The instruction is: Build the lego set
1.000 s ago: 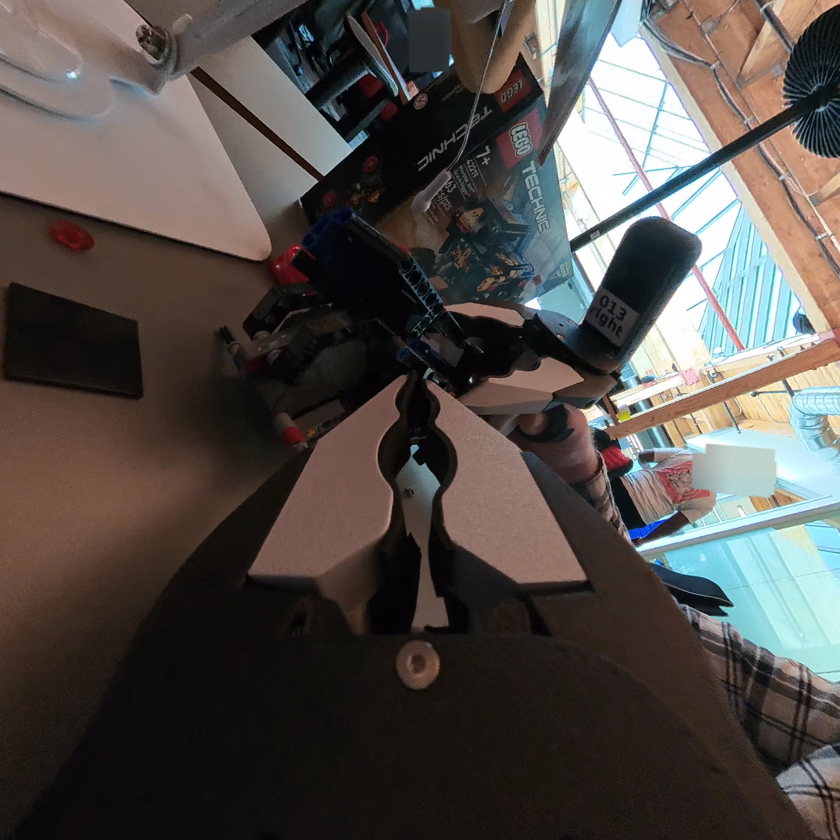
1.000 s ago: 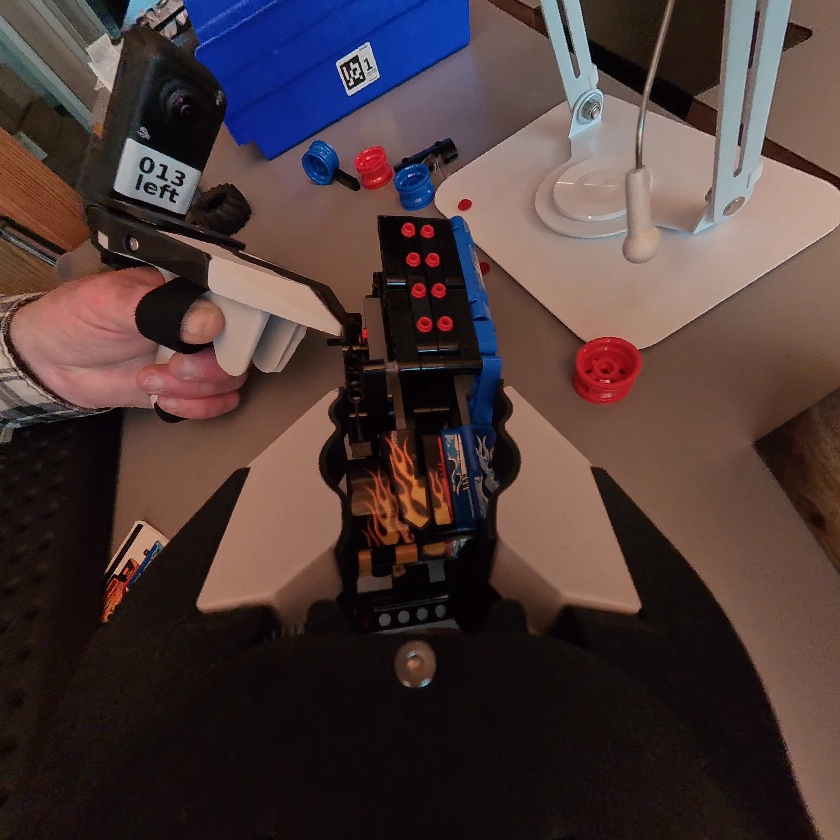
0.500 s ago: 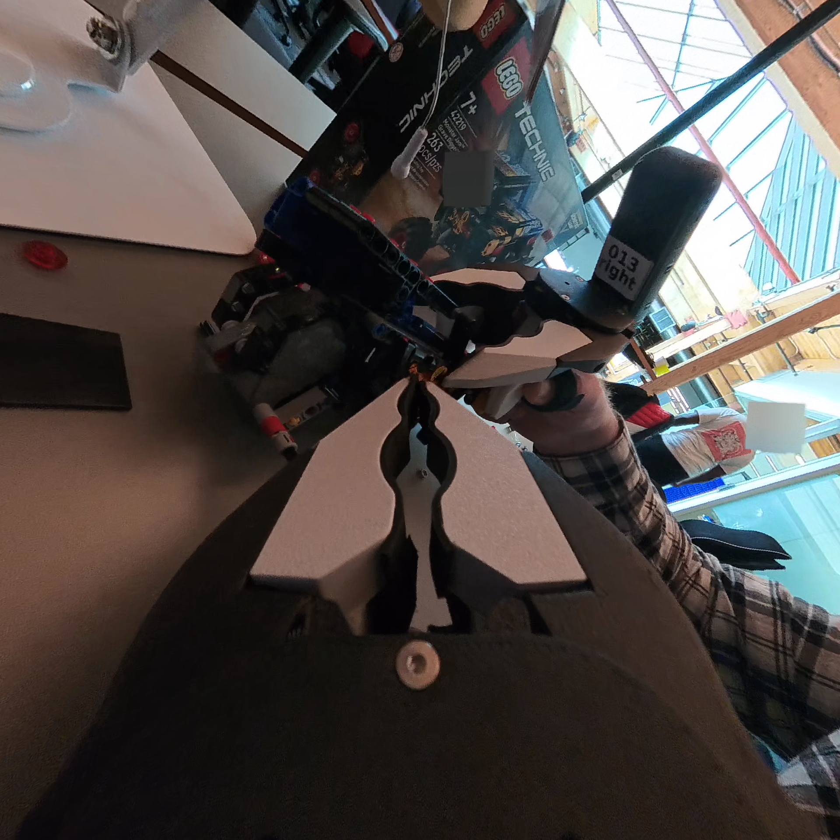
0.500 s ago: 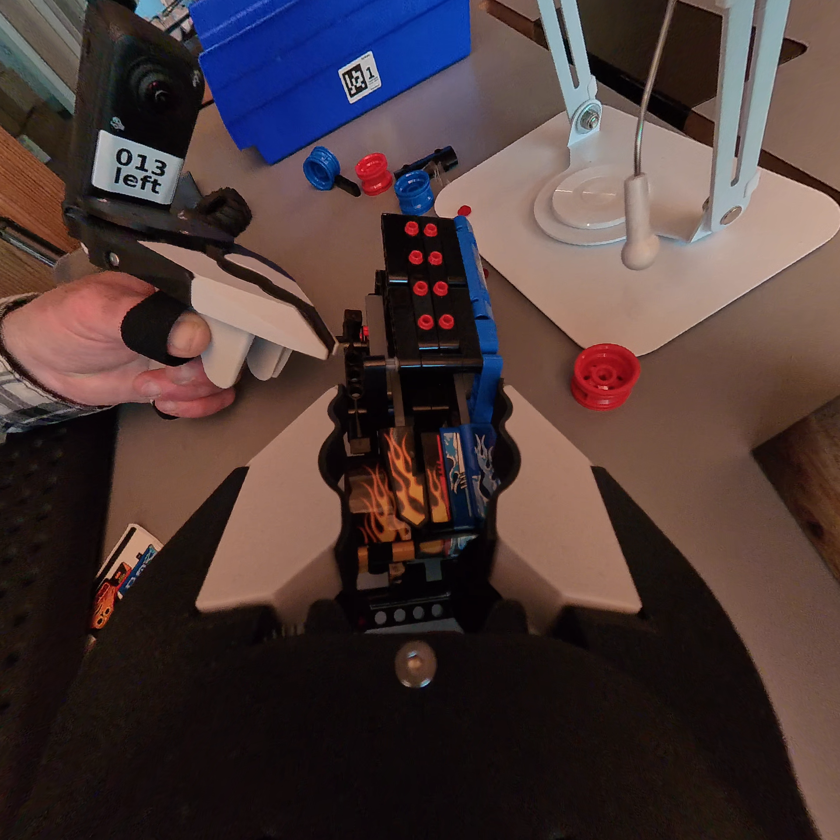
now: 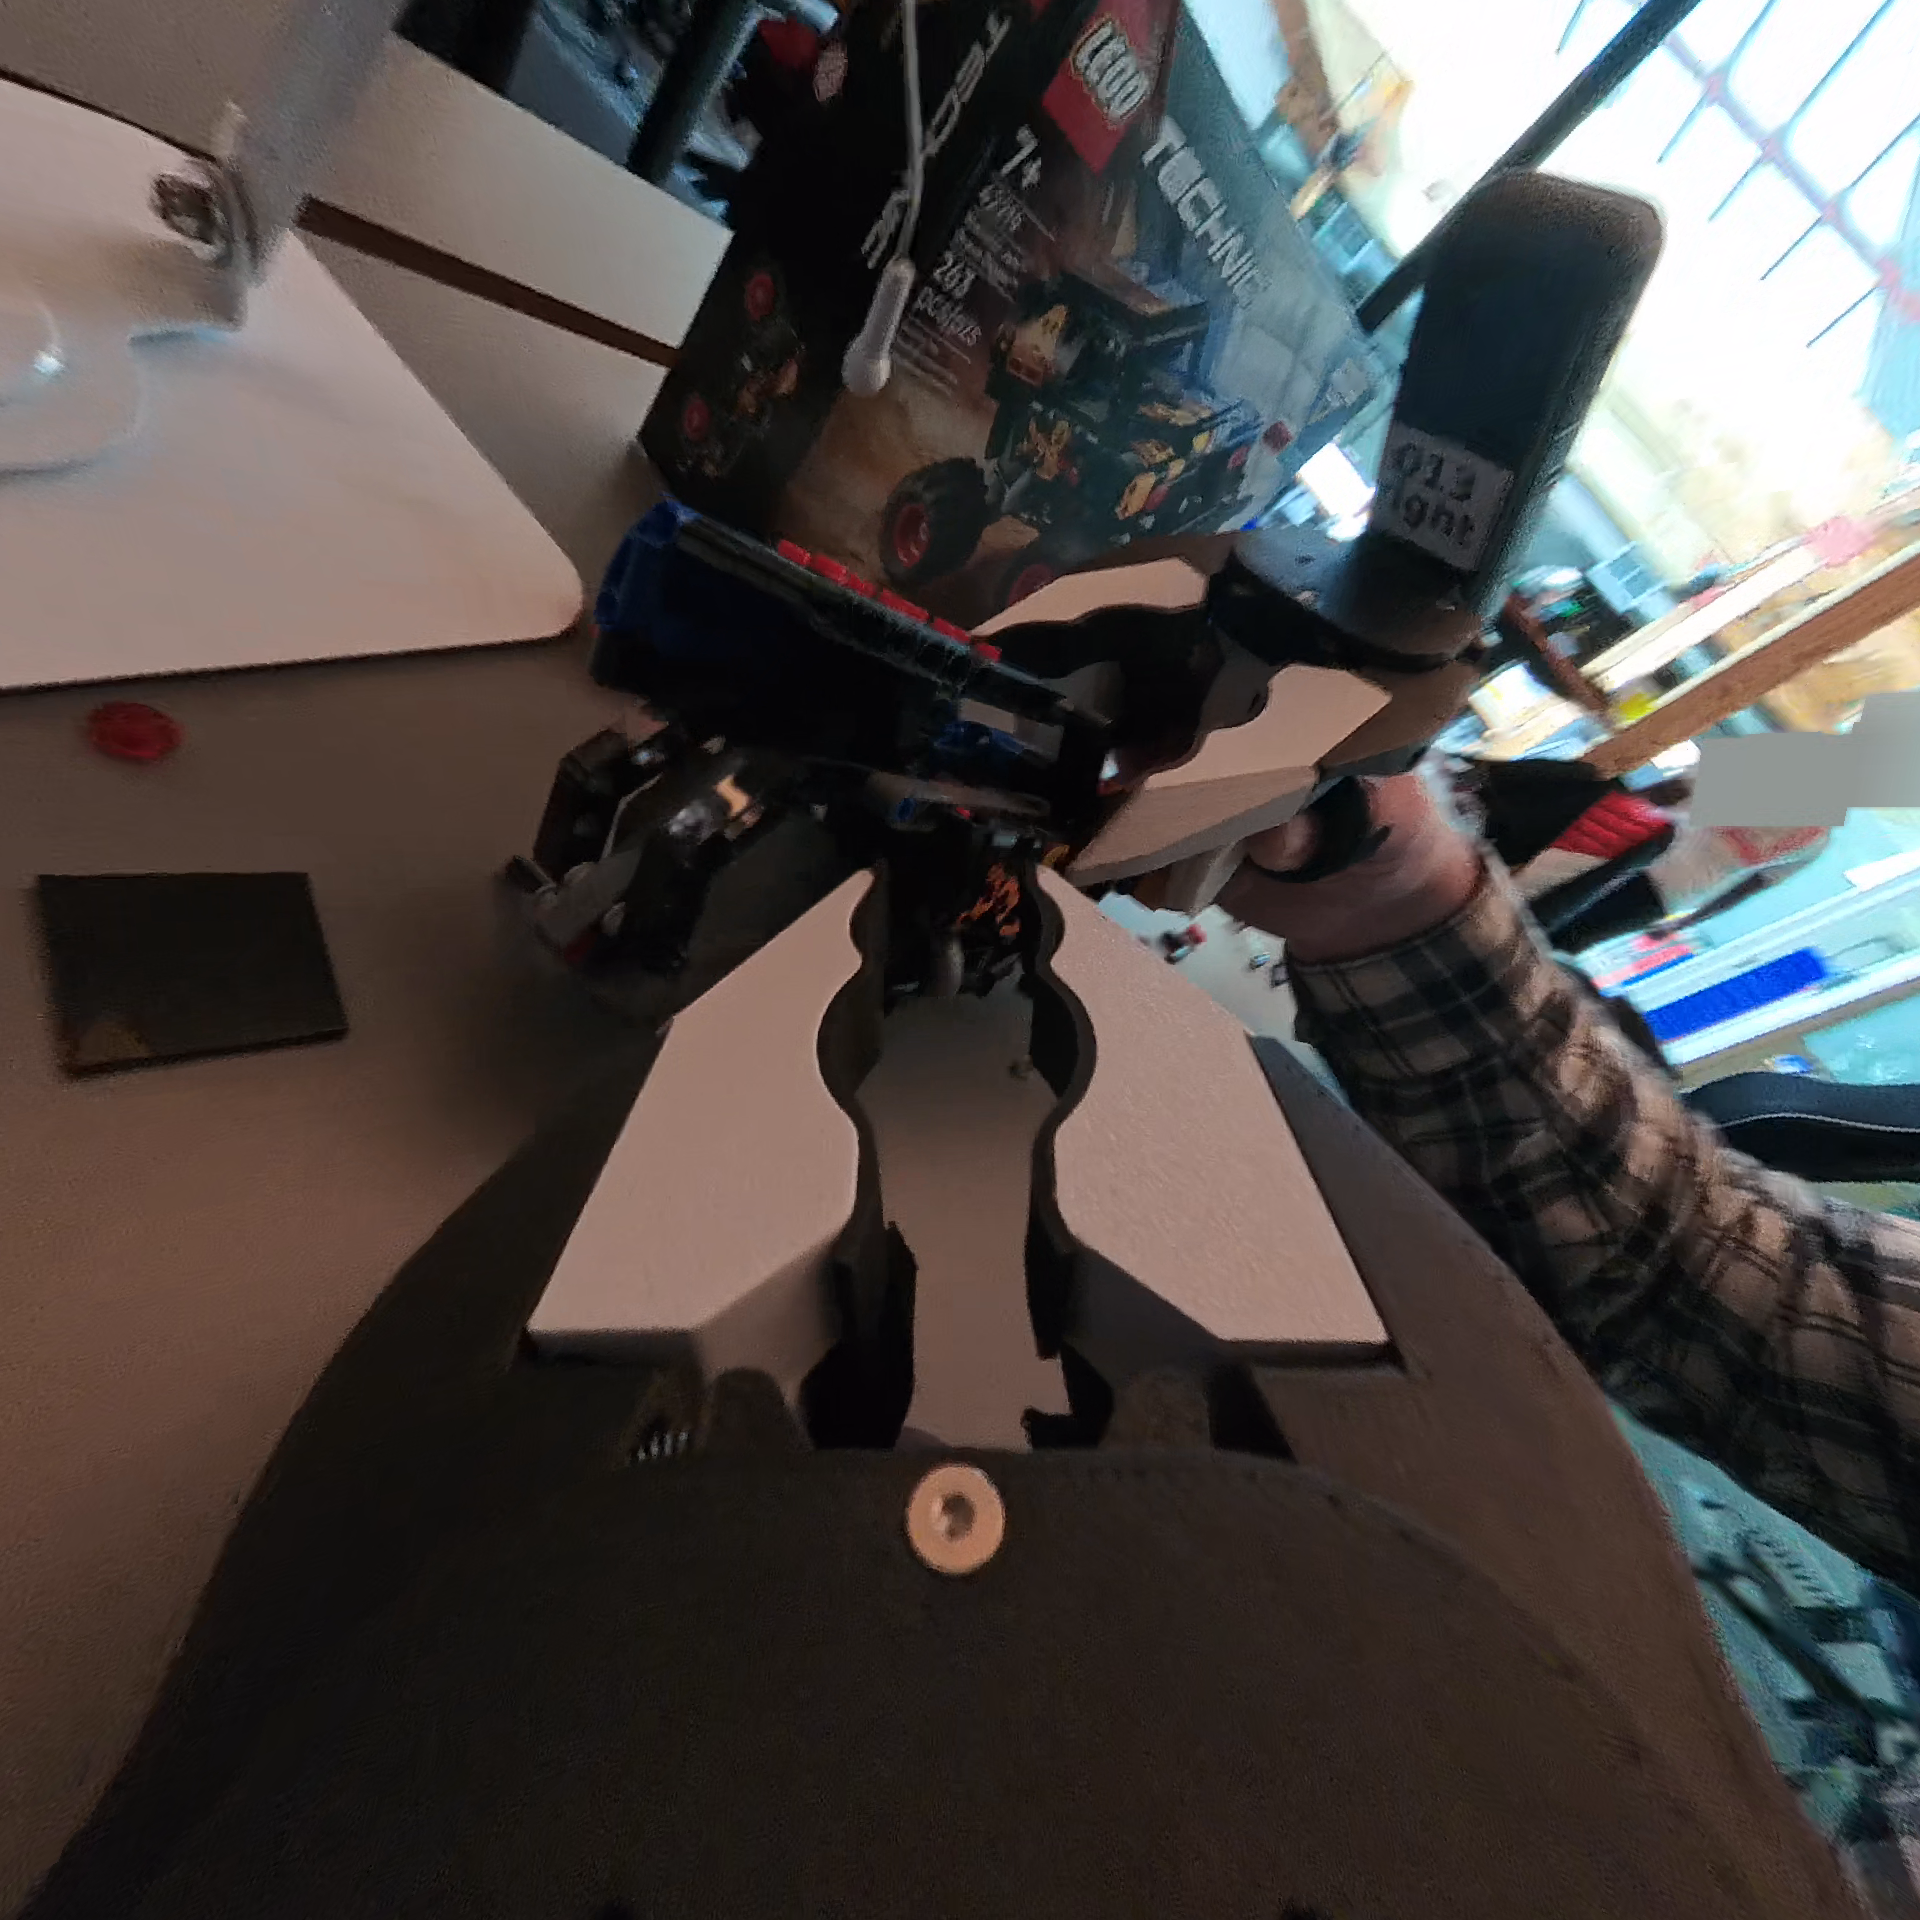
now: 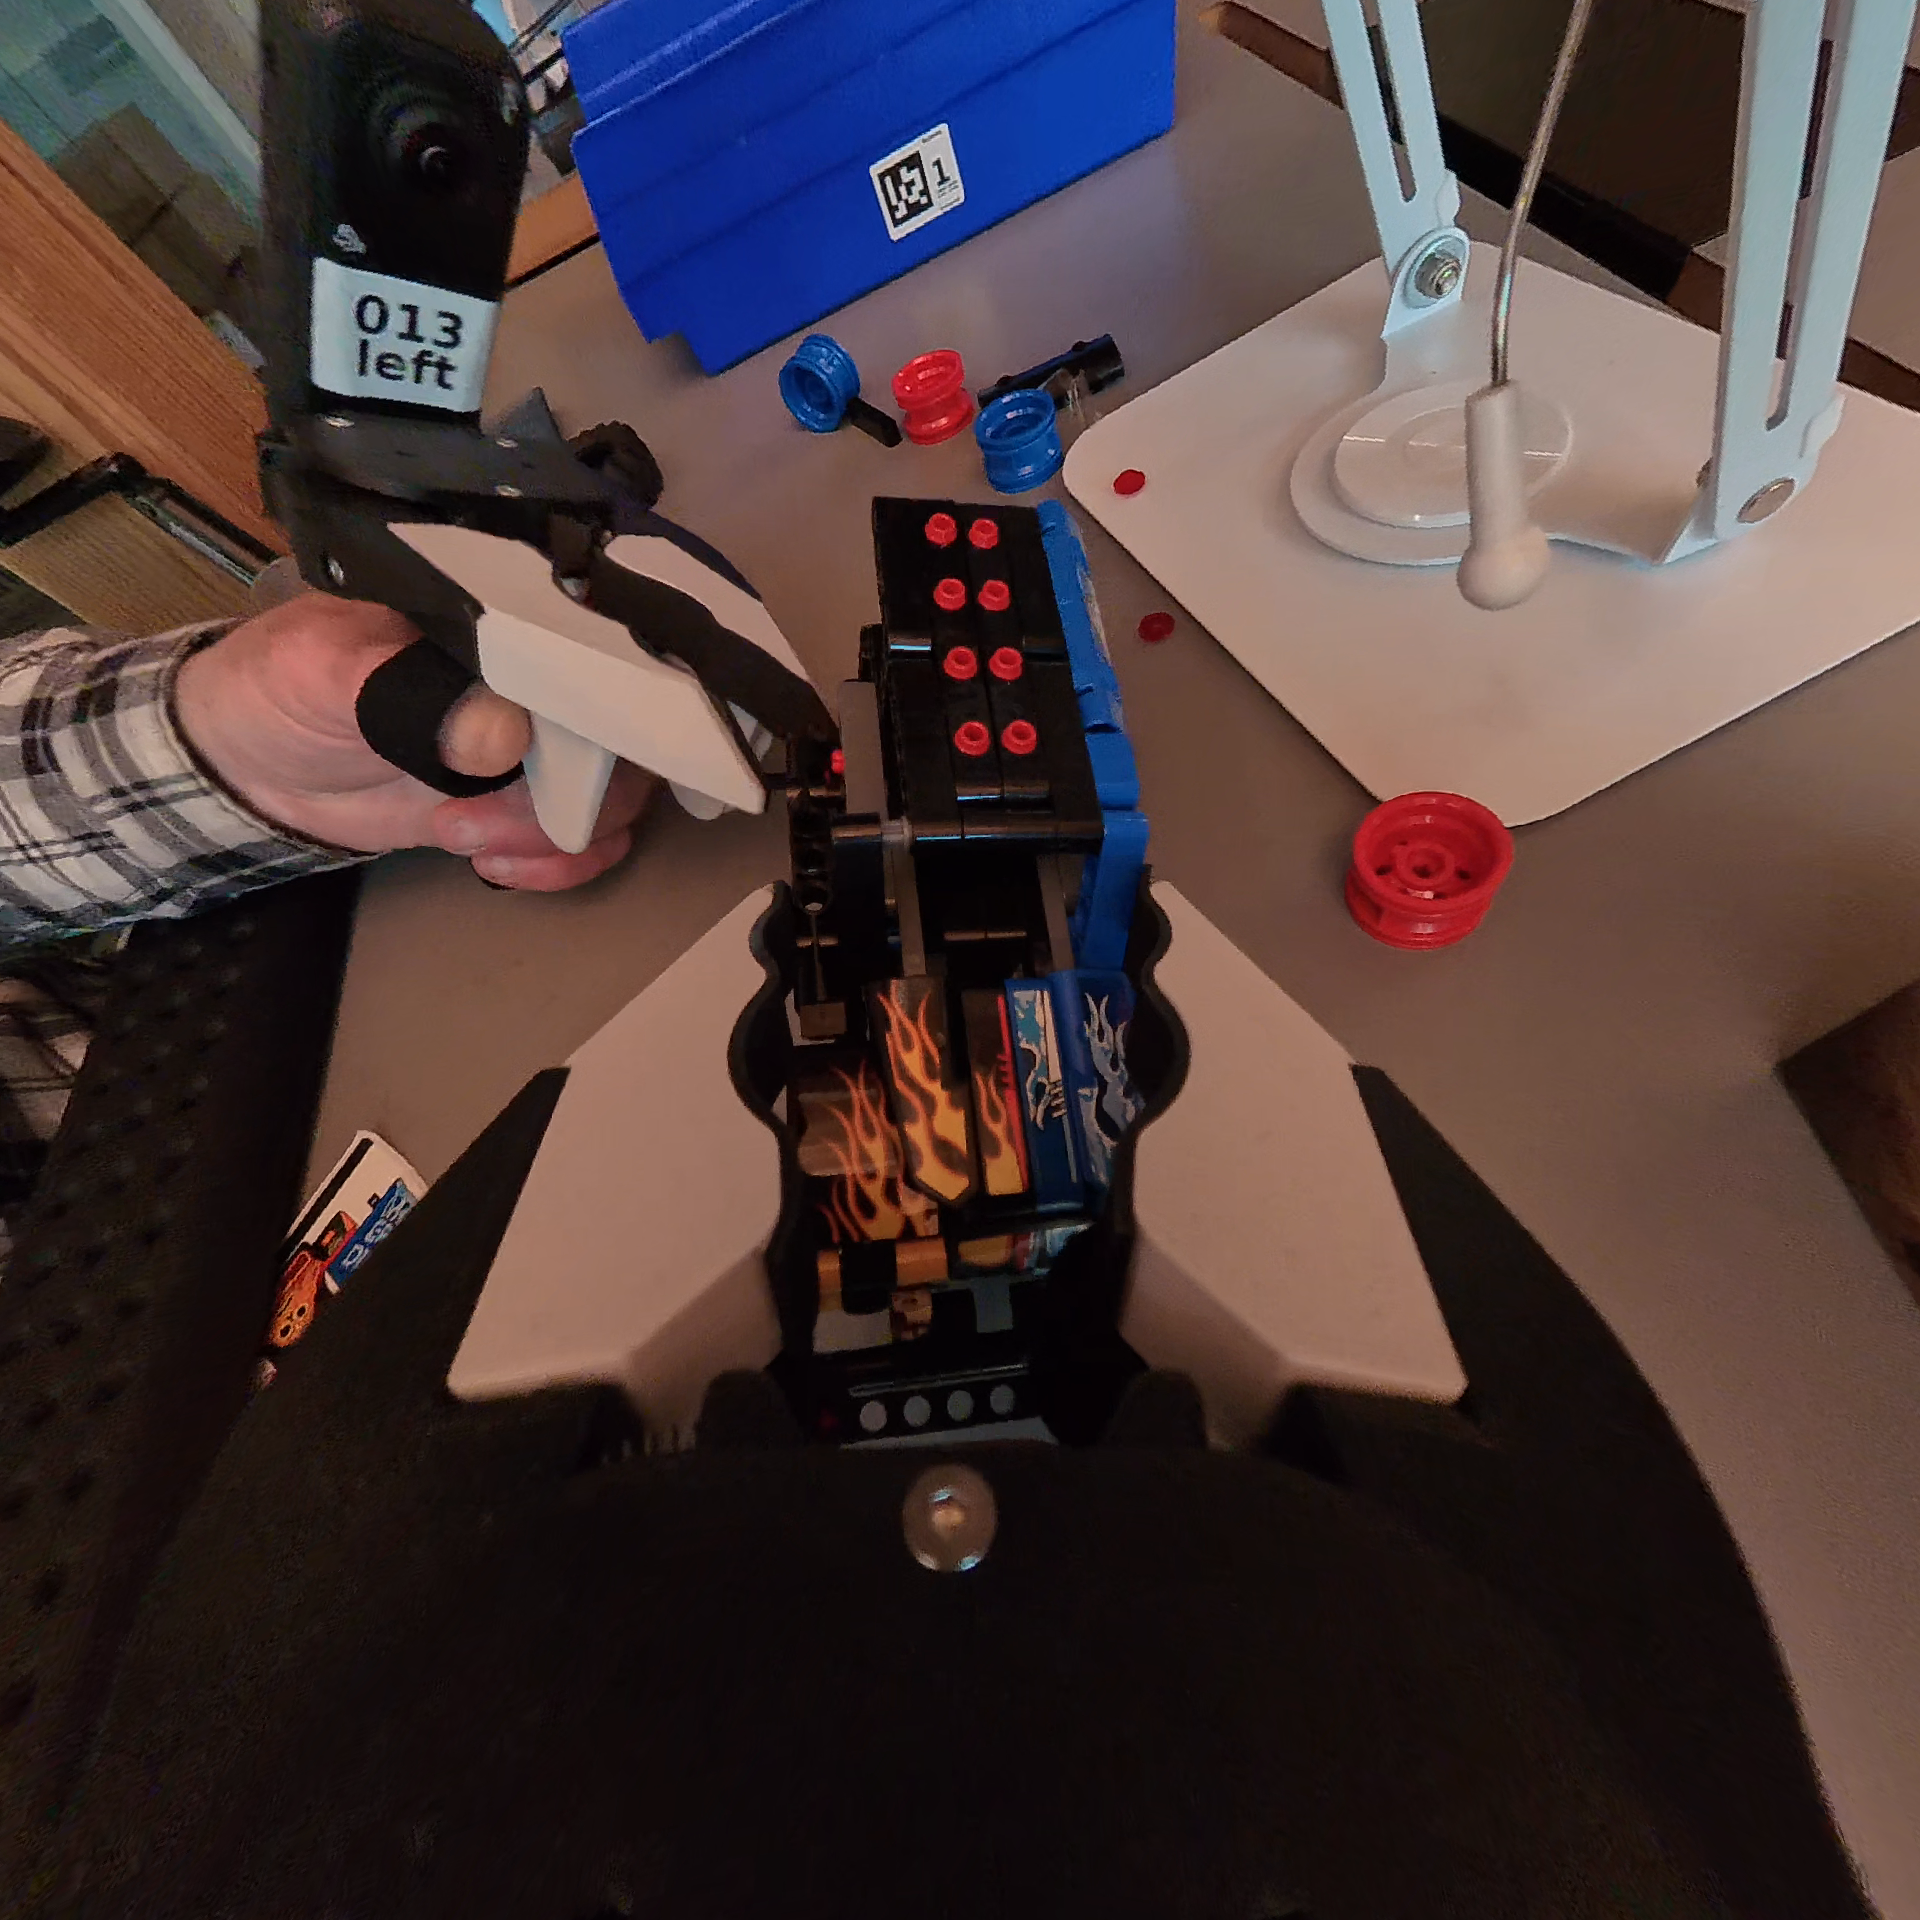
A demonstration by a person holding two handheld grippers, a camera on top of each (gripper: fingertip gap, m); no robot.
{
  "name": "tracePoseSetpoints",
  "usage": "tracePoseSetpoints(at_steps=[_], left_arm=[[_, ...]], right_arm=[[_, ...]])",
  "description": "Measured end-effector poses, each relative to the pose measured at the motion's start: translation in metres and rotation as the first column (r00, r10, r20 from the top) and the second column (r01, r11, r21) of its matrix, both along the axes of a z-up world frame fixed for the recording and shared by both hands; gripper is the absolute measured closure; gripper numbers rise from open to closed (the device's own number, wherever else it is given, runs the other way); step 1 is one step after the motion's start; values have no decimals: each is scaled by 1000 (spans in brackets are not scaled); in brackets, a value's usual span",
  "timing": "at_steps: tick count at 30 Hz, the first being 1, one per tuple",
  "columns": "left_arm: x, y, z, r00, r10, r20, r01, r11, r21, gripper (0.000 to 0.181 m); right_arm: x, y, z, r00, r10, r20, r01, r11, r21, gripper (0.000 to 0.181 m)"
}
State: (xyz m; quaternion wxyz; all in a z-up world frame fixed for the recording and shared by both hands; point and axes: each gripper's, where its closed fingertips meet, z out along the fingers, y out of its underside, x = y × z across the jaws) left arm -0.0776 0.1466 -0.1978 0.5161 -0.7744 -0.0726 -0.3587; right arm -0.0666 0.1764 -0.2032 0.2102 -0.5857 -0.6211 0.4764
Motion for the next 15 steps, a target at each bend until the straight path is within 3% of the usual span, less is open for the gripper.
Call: tracePoseSetpoints(at_steps=[5, 15], left_arm=[[4, 1, 11, 996, -26, 91, 20, 998, 62, 170], [10, -4, 14, 966, -106, 236, 93, 993, 67, 173]], right_arm=[[4, -1, 3, 999, 30, -11, -30, 999, -41, 119], [10, -3, 6, 996, 87, -29, -89, 992, -86, 120]])
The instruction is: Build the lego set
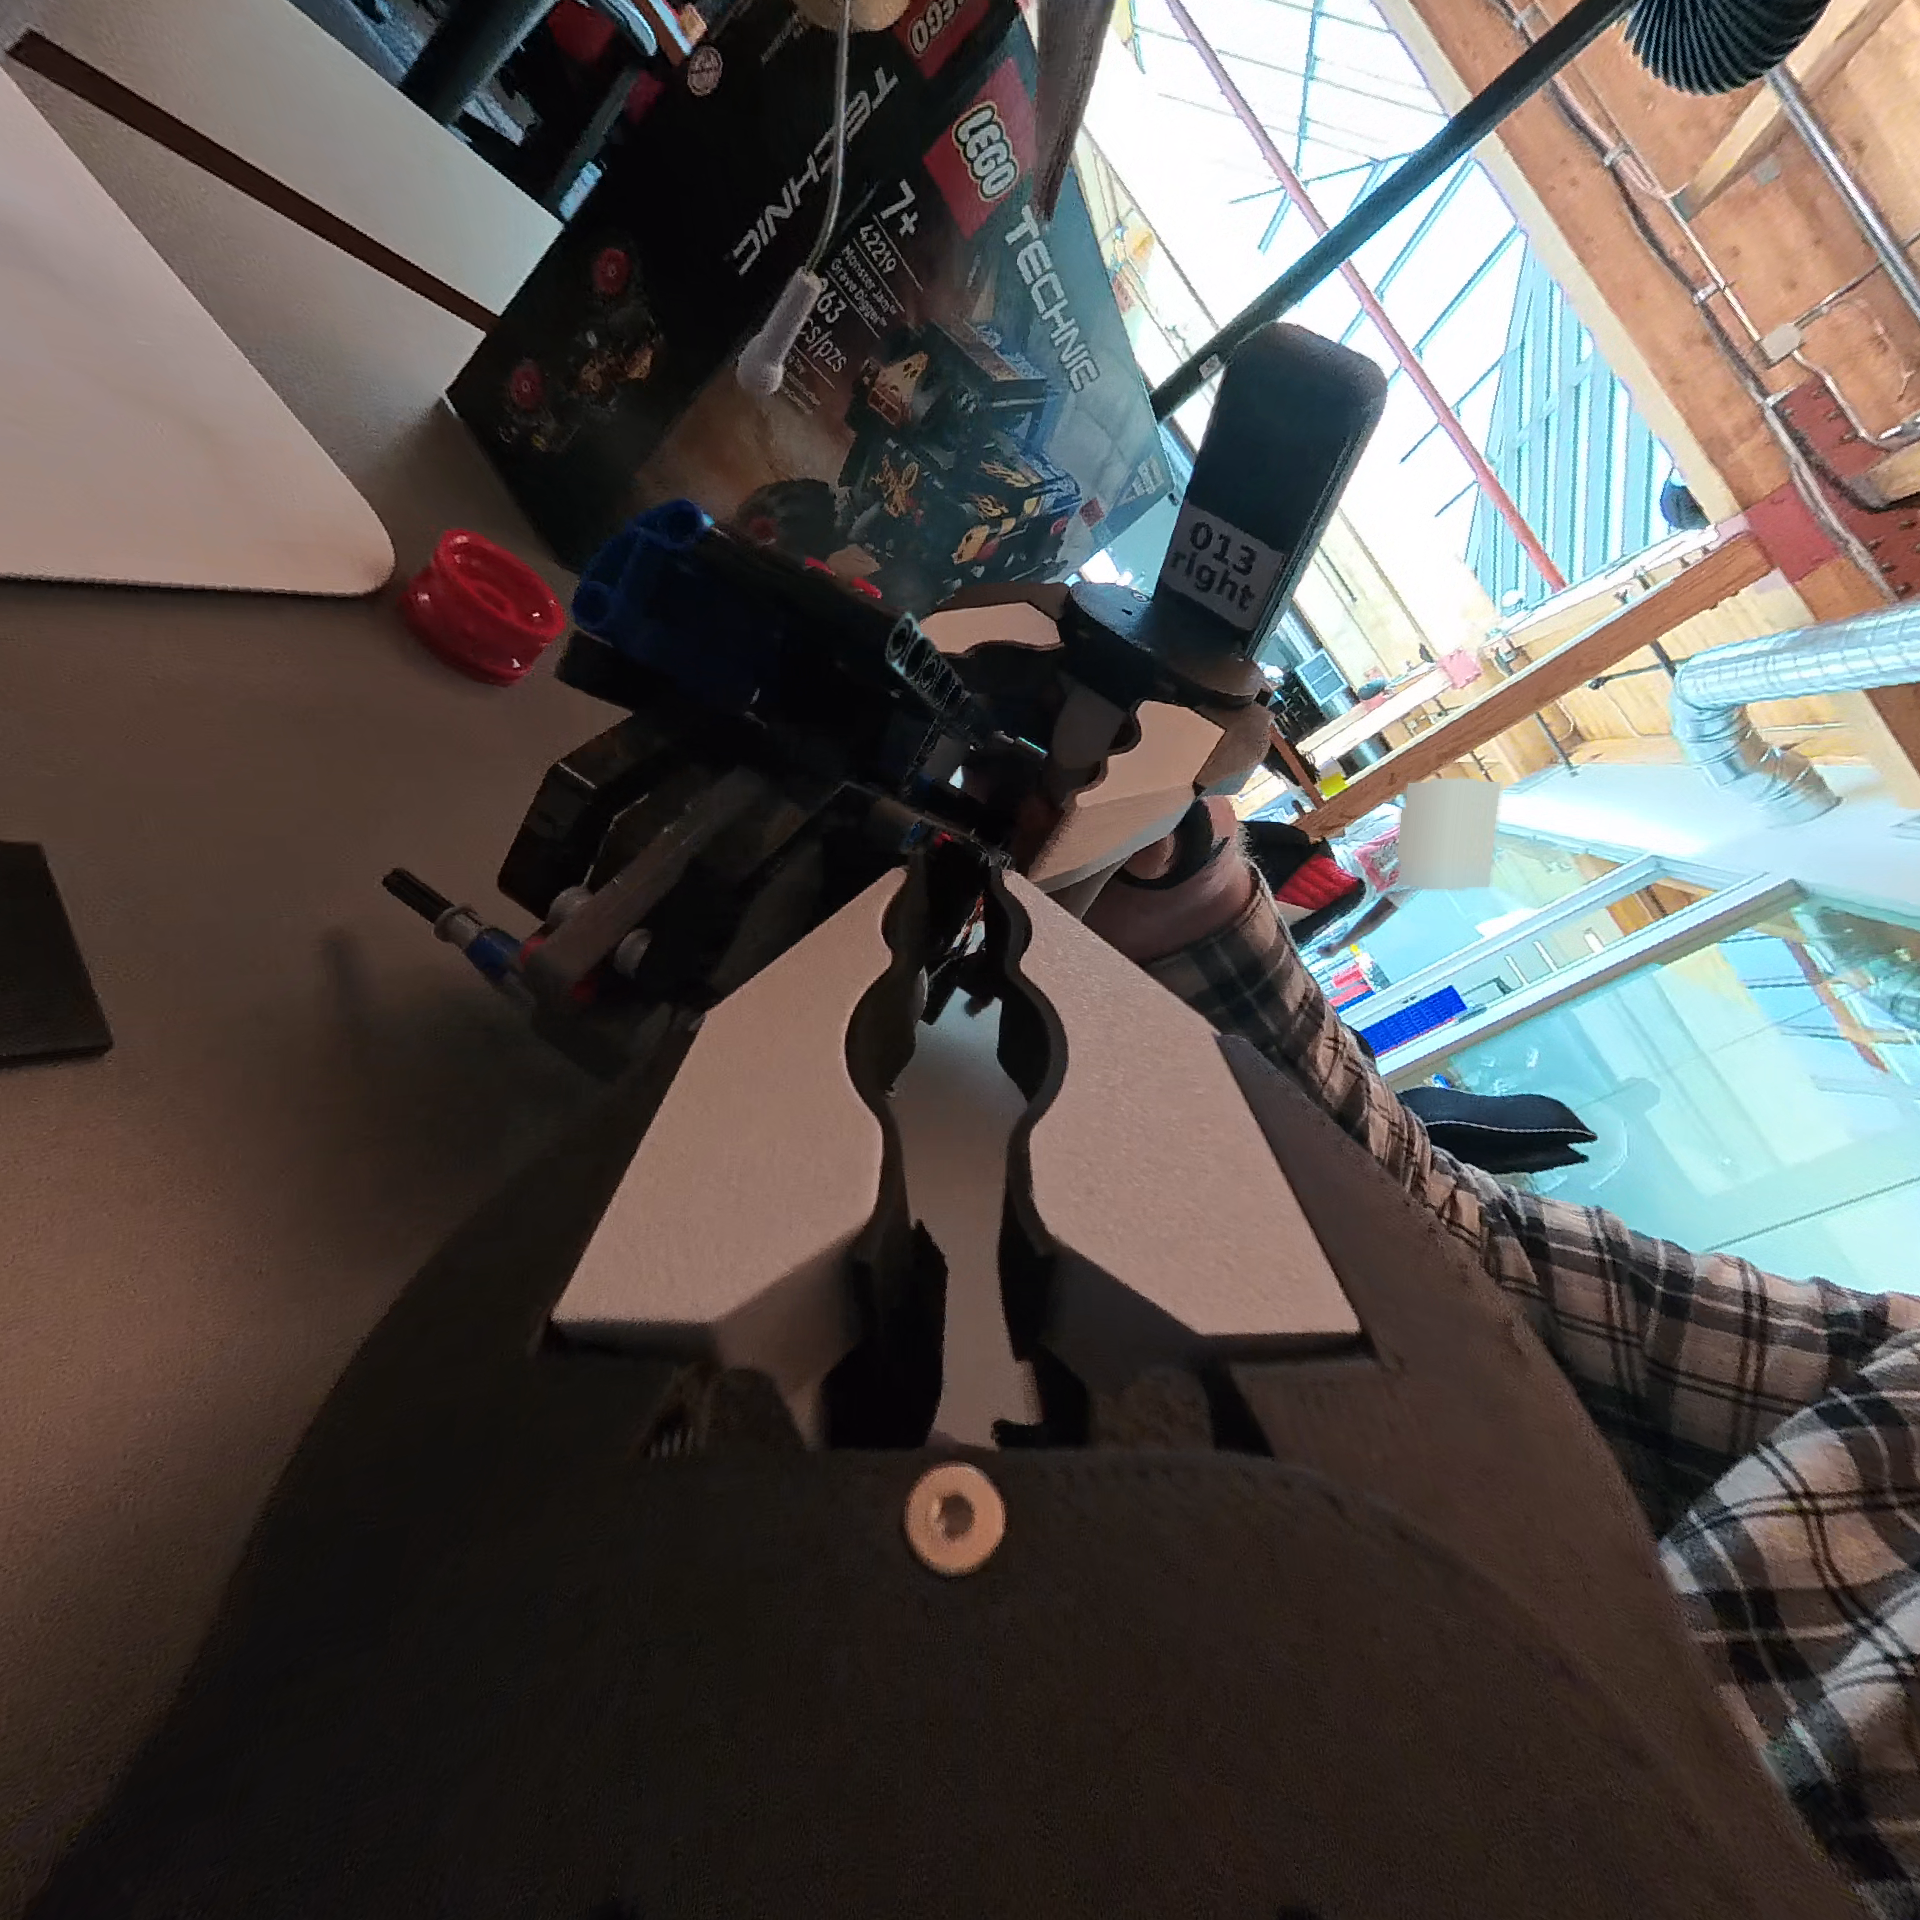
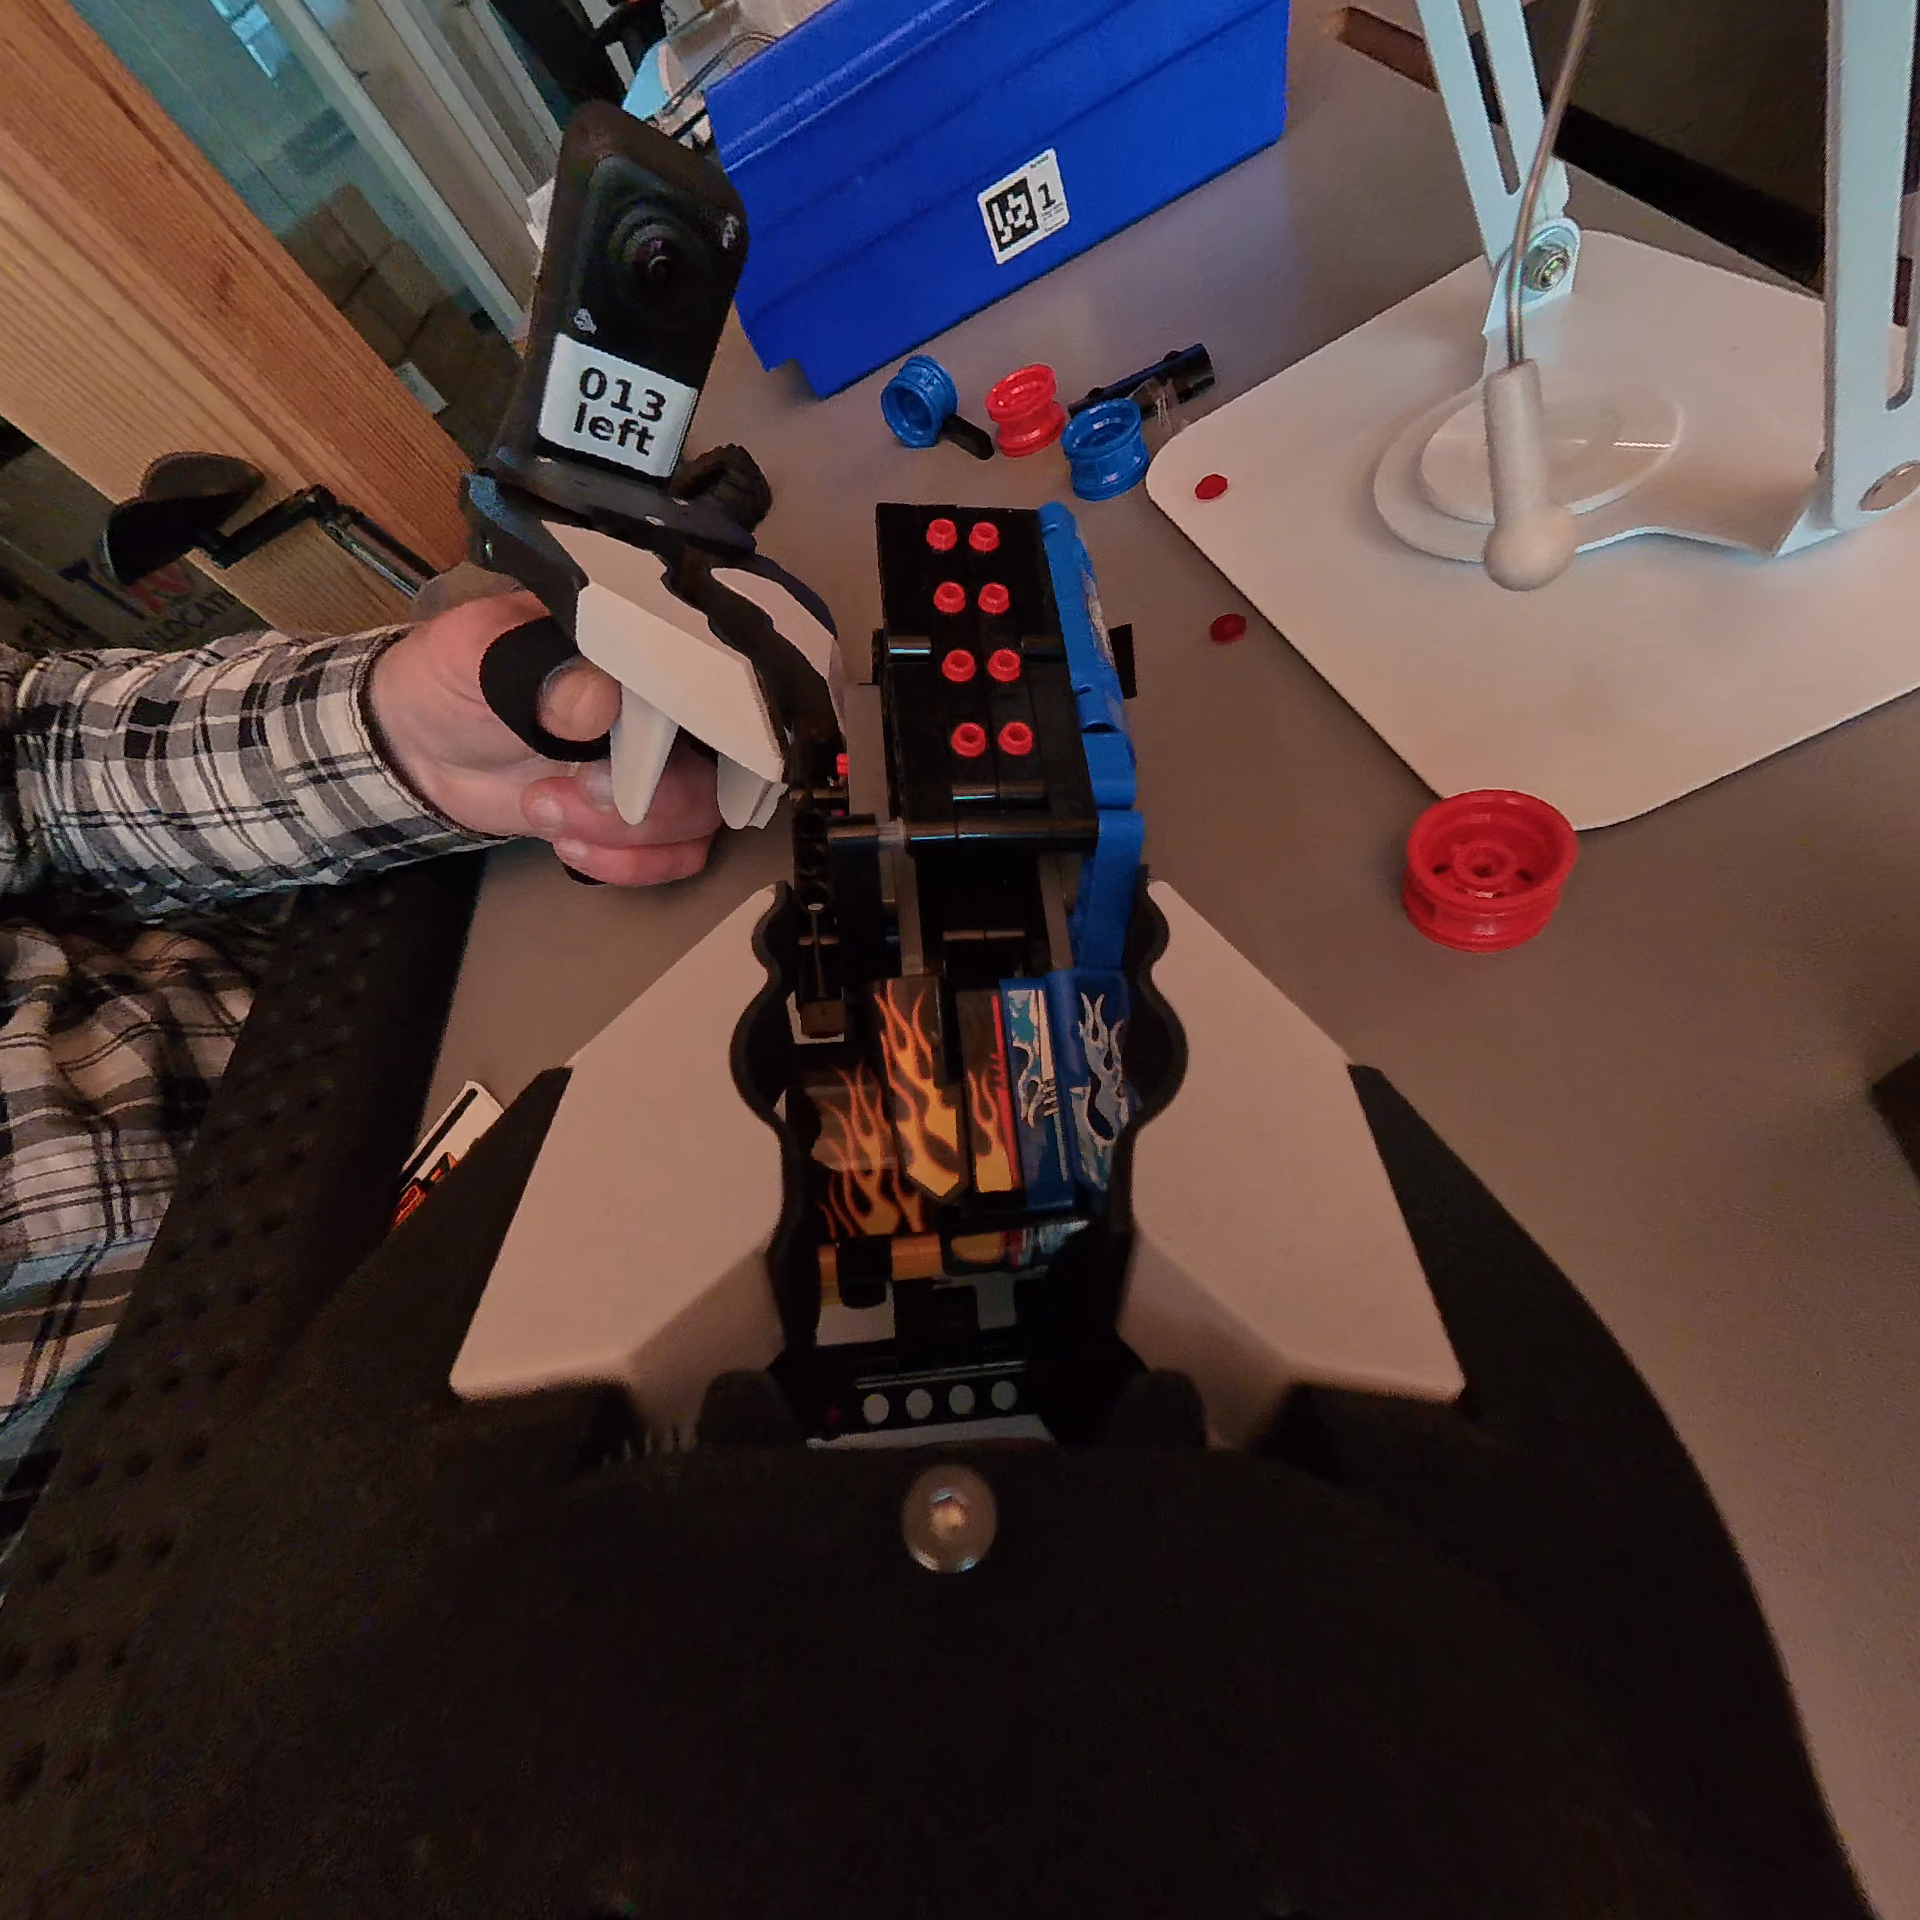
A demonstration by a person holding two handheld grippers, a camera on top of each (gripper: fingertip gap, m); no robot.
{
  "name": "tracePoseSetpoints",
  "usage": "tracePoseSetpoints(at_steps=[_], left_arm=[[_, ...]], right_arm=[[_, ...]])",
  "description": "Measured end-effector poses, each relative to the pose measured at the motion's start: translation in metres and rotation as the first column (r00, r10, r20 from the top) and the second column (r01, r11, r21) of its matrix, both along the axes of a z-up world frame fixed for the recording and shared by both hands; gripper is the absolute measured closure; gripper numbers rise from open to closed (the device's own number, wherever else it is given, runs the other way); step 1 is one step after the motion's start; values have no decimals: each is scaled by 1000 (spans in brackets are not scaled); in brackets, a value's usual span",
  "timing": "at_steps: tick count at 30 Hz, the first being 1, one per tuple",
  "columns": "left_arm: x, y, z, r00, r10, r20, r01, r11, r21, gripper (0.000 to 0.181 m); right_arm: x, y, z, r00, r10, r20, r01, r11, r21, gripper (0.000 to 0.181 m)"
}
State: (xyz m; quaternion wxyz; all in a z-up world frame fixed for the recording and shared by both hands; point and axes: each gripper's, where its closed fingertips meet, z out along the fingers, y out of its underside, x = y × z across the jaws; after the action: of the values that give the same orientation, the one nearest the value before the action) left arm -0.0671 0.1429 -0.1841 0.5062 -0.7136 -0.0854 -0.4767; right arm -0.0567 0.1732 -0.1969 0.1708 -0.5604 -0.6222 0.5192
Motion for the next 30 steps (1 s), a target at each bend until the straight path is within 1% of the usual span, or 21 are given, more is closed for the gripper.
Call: tracePoseSetpoints(at_steps=[5, 8, 9, 11, 16, 17, 19, 21, 24, 30], left_arm=[[-4, -1, -4, 994, 45, -99, -48, 999, -24, 173], [-10, -3, 2, 975, 99, -198, -99, 995, 8, 175], [-8, -4, 4, 972, 91, -216, -89, 996, 17, 175], [-3, -3, -2, 969, 69, -238, -70, 998, 3, 175], [-8, -4, -2, 986, 54, -159, -56, 998, -8, 175], [-5, -5, -3, 991, 30, -133, -32, 999, -16, 175], [-6, -3, -7, 992, 36, -123, -40, 999, -31, 175], [-7, -2, -5, 995, 31, -92, -33, 999, -26, 175], [-3, -2, -7, 998, -3, -59, 1, 1000, -30, 175], [-1, -3, -5, 997, -33, -69, 33, 999, 1, 174]], right_arm=[[-2, 0, -2, 1000, -9, 2, 9, 1000, 26, 121], [-3, 3, 0, 1000, -26, -11, 26, 999, 25, 121], [-2, 4, 0, 1000, -24, -17, 25, 1000, 18, 121], [-2, 3, -1, 1000, -20, -13, 21, 999, 26, 120], [-1, 4, 0, 1000, -21, -18, 21, 1000, 13, 121], [-1, 5, 1, 1000, -20, -19, 20, 1000, 8, 121], [-1, 4, 0, 1000, -19, -18, 19, 1000, 12, 120], [-1, 4, 0, 1000, -18, -17, 18, 1000, 15, 121], [-1, 4, 0, 1000, -14, -19, 14, 1000, 8, 120], [0, 4, 2, 1000, -10, -23, 9, 1000, -8, 121]])
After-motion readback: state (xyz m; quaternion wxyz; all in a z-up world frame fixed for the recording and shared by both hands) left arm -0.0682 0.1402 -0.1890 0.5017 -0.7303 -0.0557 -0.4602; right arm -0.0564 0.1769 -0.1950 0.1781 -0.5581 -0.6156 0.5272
